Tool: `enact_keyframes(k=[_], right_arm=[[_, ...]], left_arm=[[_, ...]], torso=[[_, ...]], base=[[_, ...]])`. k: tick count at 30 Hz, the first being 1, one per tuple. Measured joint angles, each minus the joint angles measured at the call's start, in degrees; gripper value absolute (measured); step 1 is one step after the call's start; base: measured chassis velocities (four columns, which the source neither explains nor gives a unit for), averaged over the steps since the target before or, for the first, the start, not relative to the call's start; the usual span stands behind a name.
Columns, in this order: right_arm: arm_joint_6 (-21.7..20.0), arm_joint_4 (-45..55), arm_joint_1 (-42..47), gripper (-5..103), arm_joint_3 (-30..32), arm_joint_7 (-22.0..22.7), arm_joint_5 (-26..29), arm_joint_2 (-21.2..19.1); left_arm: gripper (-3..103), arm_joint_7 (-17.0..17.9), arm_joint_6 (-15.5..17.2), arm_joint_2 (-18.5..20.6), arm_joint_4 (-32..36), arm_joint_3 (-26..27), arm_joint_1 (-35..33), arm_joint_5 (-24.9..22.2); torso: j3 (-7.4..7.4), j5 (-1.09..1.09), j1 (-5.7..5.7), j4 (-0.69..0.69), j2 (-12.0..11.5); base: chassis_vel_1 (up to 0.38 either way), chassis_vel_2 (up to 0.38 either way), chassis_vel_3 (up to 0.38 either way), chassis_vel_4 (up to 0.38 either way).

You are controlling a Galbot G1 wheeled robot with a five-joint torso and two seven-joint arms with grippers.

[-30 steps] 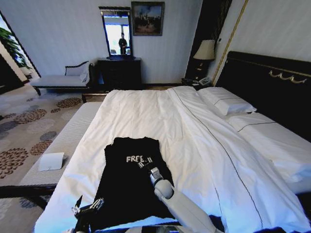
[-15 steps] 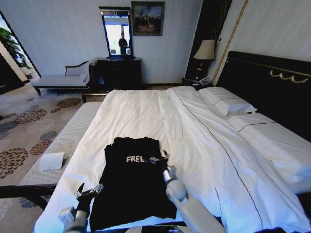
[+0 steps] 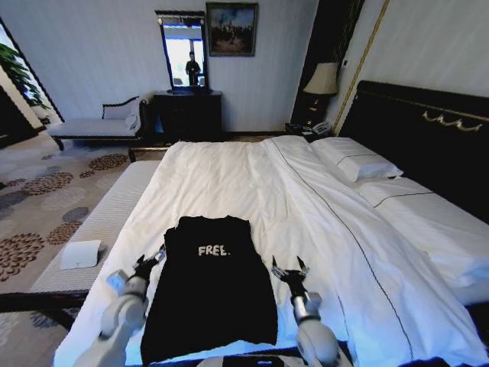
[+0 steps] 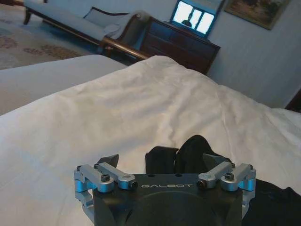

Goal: Fold the clothes on the bed.

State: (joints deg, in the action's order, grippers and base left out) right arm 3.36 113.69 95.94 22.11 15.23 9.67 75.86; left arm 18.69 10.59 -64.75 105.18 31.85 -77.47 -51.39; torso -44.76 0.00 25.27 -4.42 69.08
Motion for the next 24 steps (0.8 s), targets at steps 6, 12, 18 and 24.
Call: enact_keyframes(k=[6, 12, 18, 24], right_arm=[[0.5, 1.3, 2.6, 100, 1.5, -0.1, -1.2, 1.0], [0.5, 1.5, 3.3, 100, 2.0, -0.2, -1.8, 1.8], [0.9, 0.8, 3.4, 100, 2.1, -1.3, -1.6, 2.2], [0.9, 0.2, 2.6, 100, 2.2, -1.4, -0.5, 1.6]], left_arm=[[100, -0.8, -0.1, 1.9, -8.4, -3.6, 8.7, -1.3], [100, -1.1, -0.1, 2.3, -14.8, -6.4, 14.7, -1.4], [100, -1.0, -0.1, 1.9, -20.1, -7.8, 18.5, -1.9], [96, -1.8, 0.0, 1.6, -25.1, -10.0, 21.3, -1.9]], torso=[[0.00, 0.00, 0.01, 0.01, 0.0], [0.00, 0.00, 0.00, 0.01, 0.0], [0.00, 0.00, 0.01, 0.01, 0.0], [0.00, 0.00, 0.01, 0.01, 0.0]], base=[[0.000, 0.000, 0.000, 0.000], [0.000, 0.000, 0.000, 0.000], [0.000, 0.000, 0.000, 0.000], [0.000, 0.000, 0.000, 0.000]])
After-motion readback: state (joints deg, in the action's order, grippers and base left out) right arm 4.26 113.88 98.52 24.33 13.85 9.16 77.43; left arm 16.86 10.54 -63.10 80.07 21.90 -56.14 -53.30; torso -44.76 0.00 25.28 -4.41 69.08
